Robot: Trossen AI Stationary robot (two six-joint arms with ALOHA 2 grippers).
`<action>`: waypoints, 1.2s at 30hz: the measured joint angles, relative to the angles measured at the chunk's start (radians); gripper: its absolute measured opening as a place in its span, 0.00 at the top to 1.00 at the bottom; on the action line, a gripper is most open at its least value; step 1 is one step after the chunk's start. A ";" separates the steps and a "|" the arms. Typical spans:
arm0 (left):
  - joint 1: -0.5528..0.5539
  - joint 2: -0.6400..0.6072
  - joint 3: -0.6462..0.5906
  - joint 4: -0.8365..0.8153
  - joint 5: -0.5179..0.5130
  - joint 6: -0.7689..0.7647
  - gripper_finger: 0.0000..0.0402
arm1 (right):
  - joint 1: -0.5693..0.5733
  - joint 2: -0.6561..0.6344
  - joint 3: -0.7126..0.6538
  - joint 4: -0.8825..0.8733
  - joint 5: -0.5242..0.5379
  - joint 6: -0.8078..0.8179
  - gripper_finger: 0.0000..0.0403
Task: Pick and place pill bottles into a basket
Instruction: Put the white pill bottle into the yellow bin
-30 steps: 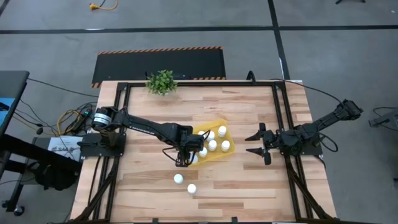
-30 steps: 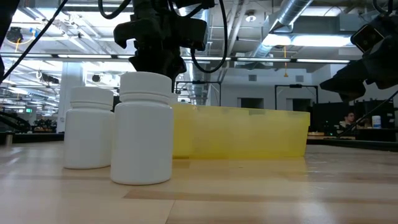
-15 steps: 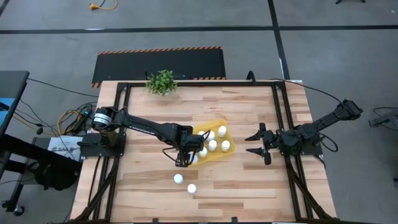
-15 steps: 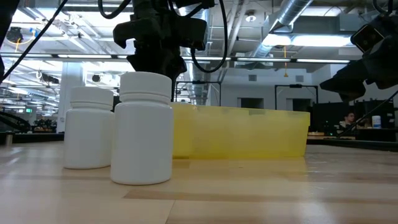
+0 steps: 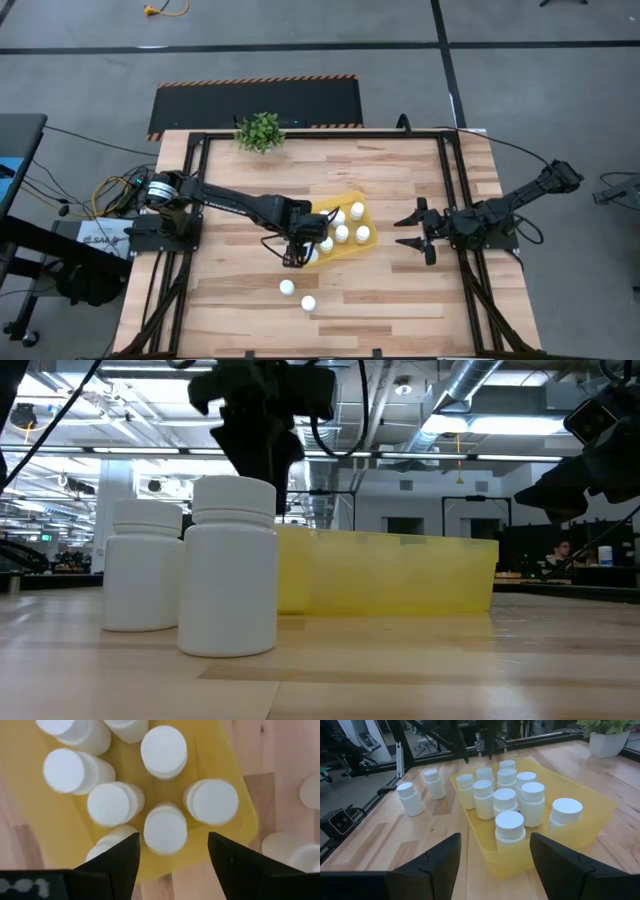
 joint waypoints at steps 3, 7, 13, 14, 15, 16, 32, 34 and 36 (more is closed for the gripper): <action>0.000 -0.018 0.030 -0.055 0.001 0.005 0.45 | 0.000 0.000 0.000 0.000 0.000 0.000 0.43; 0.000 -0.077 0.078 -0.138 0.016 0.011 0.45 | 0.000 0.000 0.000 0.000 0.000 0.000 0.43; -0.020 -0.200 0.095 -0.305 0.020 0.003 0.45 | 0.000 0.000 0.000 0.000 0.000 0.000 0.43; -0.028 -0.223 0.085 -0.328 0.017 0.003 0.45 | 0.000 0.000 0.000 0.000 0.000 0.000 0.43; -0.036 -0.245 0.073 -0.350 0.016 0.002 0.45 | 0.000 0.000 0.000 0.000 0.000 0.000 0.43; -0.046 -0.266 0.058 -0.364 0.014 0.001 0.45 | 0.000 0.000 0.000 0.000 0.000 0.000 0.43; -0.240 -0.389 -0.258 -0.121 -0.019 -0.199 0.45 | 0.000 0.000 0.000 0.000 0.000 0.000 0.43; -0.249 -0.363 -0.257 -0.071 -0.014 -0.226 0.45 | 0.000 0.000 0.000 0.000 0.000 0.000 0.43; -0.251 -0.332 -0.248 -0.019 0.005 -0.248 0.45 | 0.000 0.000 0.000 0.000 0.000 0.000 0.43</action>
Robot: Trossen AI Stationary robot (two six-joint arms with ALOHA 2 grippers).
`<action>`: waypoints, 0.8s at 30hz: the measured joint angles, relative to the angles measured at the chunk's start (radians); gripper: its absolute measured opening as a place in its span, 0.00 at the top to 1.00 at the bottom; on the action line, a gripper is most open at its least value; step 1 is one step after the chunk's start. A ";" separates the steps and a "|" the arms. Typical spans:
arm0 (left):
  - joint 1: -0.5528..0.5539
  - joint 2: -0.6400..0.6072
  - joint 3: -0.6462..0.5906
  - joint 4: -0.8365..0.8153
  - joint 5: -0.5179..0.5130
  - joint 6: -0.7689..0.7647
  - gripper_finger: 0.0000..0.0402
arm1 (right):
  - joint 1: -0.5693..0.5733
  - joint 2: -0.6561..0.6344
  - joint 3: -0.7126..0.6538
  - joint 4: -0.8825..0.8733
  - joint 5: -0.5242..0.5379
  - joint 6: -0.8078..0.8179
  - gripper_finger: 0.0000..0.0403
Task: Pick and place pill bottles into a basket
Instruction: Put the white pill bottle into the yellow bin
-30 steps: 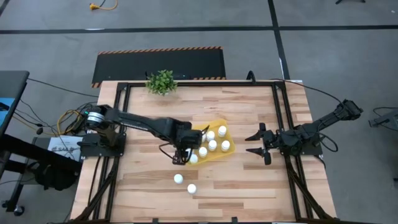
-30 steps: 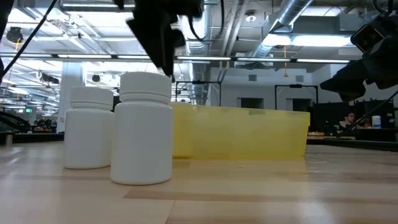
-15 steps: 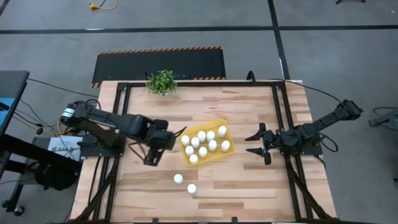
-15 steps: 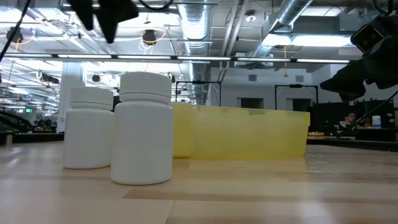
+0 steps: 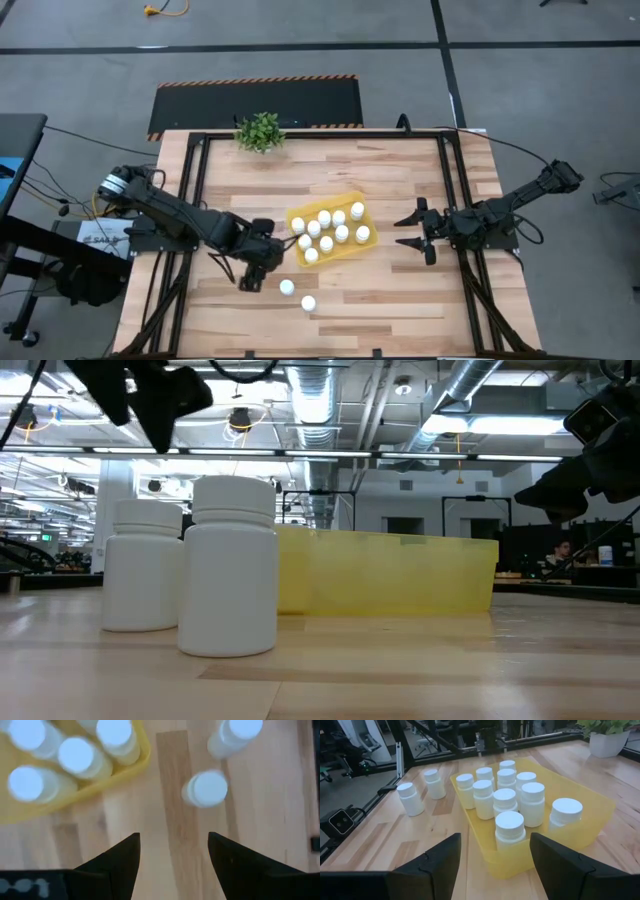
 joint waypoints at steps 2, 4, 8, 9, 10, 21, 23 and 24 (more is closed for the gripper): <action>0.000 0.032 0.013 0.022 0.012 -0.021 0.45 | 0.000 0.000 0.000 0.000 0.000 0.000 0.43; 0.000 0.068 0.038 0.023 0.016 -0.042 0.45 | 0.000 0.000 0.000 0.000 0.000 0.000 0.43; -0.021 0.129 0.069 0.023 0.013 -0.057 0.45 | 0.000 0.000 0.000 0.000 0.000 0.000 0.43; -0.031 0.139 0.076 0.030 0.006 -0.059 0.45 | 0.000 0.000 0.000 0.000 0.000 0.000 0.43; -0.038 0.149 0.084 0.035 0.001 -0.062 0.45 | 0.000 0.000 0.000 0.000 0.000 0.000 0.43; -0.092 0.240 0.177 0.018 0.011 -0.098 0.45 | 0.000 0.000 0.000 0.000 0.000 0.000 0.43; -0.098 0.242 0.177 0.005 0.017 -0.112 0.45 | 0.000 0.000 0.000 0.000 0.000 0.000 0.43; -0.100 0.242 0.177 0.007 0.018 -0.115 0.44 | 0.000 0.000 0.000 0.000 0.000 0.000 0.43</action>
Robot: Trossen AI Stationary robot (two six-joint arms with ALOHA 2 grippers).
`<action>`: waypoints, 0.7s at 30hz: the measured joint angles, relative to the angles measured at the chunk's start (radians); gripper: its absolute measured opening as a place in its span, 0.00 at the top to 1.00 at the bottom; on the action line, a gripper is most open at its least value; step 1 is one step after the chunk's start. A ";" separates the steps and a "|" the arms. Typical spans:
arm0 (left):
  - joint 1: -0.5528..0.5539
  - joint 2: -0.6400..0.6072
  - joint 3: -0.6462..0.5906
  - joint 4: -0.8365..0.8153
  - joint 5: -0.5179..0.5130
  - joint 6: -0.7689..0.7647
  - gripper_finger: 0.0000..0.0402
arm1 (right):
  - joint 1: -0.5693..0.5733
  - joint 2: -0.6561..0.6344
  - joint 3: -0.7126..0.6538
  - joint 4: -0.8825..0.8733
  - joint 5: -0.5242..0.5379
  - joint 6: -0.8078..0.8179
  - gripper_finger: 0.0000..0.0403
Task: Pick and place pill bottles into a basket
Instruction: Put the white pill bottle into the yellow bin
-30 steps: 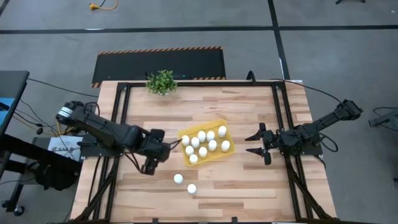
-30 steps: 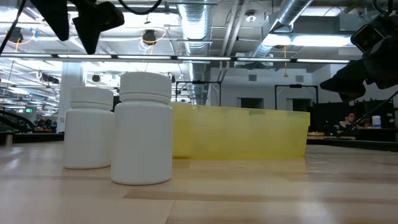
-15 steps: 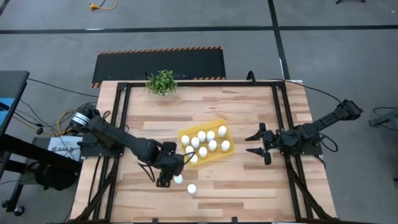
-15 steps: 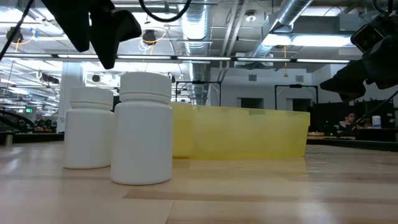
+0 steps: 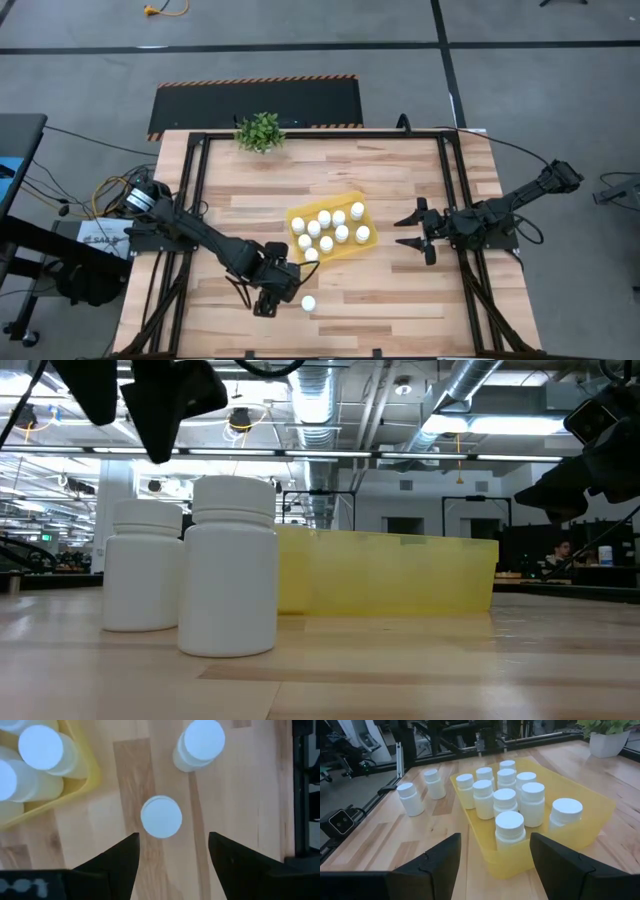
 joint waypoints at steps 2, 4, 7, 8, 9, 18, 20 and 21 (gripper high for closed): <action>-0.001 0.000 0.000 0.006 -0.002 -0.001 0.43 | 0.000 0.000 0.000 0.000 0.000 0.000 0.43; -0.002 0.000 0.000 0.006 -0.013 0.004 0.41 | 0.000 0.000 0.000 0.000 0.000 0.000 0.43; -0.004 0.008 0.001 0.011 -0.027 0.006 0.37 | 0.000 0.000 0.000 0.000 0.000 0.000 0.43; -0.005 0.014 0.002 0.019 -0.027 0.007 0.36 | 0.000 0.000 0.000 0.000 0.000 0.000 0.43; -0.007 0.019 0.002 0.021 -0.029 0.009 0.34 | 0.000 0.000 0.000 0.000 0.000 0.000 0.43; -0.009 0.089 0.016 0.050 -0.038 0.063 0.30 | 0.000 0.001 0.002 -0.002 0.000 0.000 0.43; -0.008 0.111 0.021 0.059 -0.036 0.068 0.30 | 0.000 0.009 0.002 -0.003 -0.001 0.000 0.43; -0.009 0.119 0.020 0.067 -0.036 0.076 0.30 | 0.000 0.007 0.002 -0.003 -0.001 0.000 0.43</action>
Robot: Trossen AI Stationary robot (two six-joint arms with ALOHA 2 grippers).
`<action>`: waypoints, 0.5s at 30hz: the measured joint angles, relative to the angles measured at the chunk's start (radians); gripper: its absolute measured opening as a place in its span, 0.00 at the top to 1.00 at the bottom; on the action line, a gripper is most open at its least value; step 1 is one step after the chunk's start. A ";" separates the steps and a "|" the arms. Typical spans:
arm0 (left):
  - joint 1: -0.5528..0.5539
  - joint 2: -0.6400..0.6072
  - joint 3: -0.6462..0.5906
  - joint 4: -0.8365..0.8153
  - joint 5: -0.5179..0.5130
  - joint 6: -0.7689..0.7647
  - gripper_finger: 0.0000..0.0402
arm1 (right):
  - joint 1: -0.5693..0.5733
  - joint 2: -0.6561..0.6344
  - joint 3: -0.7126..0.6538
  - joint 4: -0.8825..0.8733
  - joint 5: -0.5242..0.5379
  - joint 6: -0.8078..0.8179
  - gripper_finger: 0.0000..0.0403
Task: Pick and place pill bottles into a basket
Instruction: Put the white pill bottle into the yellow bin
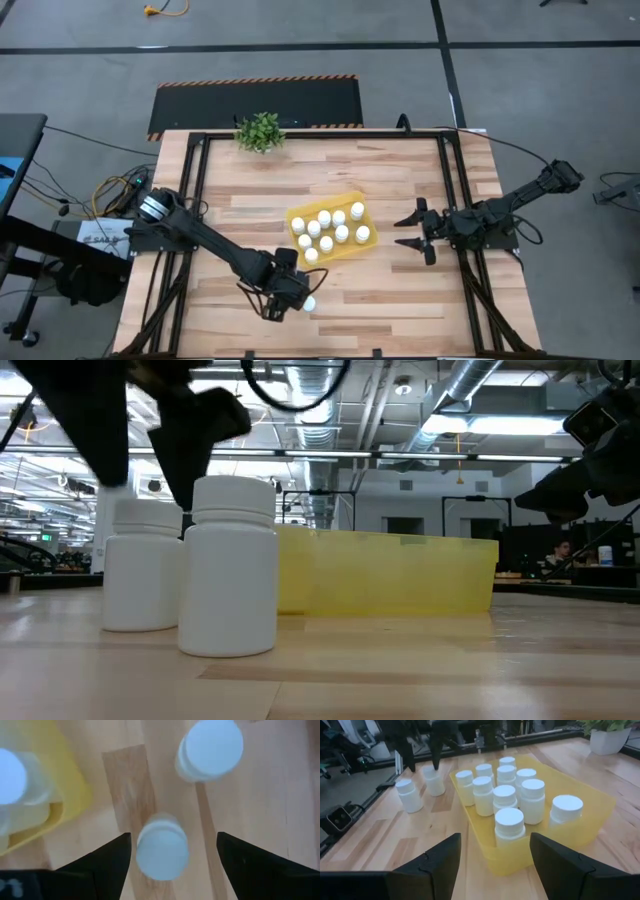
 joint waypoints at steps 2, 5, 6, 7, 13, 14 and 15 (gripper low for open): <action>0.000 0.013 -0.002 -0.003 0.000 0.007 0.30 | 0.000 0.005 0.000 0.001 0.000 0.000 0.43; 0.000 0.035 0.000 0.007 -0.001 0.009 0.30 | 0.000 0.006 0.000 -0.001 -0.001 0.000 0.43; 0.000 0.041 -0.001 0.005 -0.001 0.009 0.30 | 0.000 0.011 0.000 -0.001 0.000 0.000 0.43; 0.000 0.045 -0.001 0.008 -0.001 0.009 0.30 | 0.000 0.014 0.001 -0.002 0.000 0.000 0.43; 0.006 0.046 -0.026 0.026 -0.029 0.008 0.30 | 0.000 0.019 0.001 -0.002 -0.001 0.000 0.43; 0.006 0.046 -0.029 0.025 -0.037 0.005 0.30 | 0.000 0.019 0.001 -0.002 0.000 0.000 0.43; 0.007 0.046 -0.030 0.025 -0.043 0.003 0.30 | 0.000 0.020 0.001 -0.002 0.000 0.000 0.43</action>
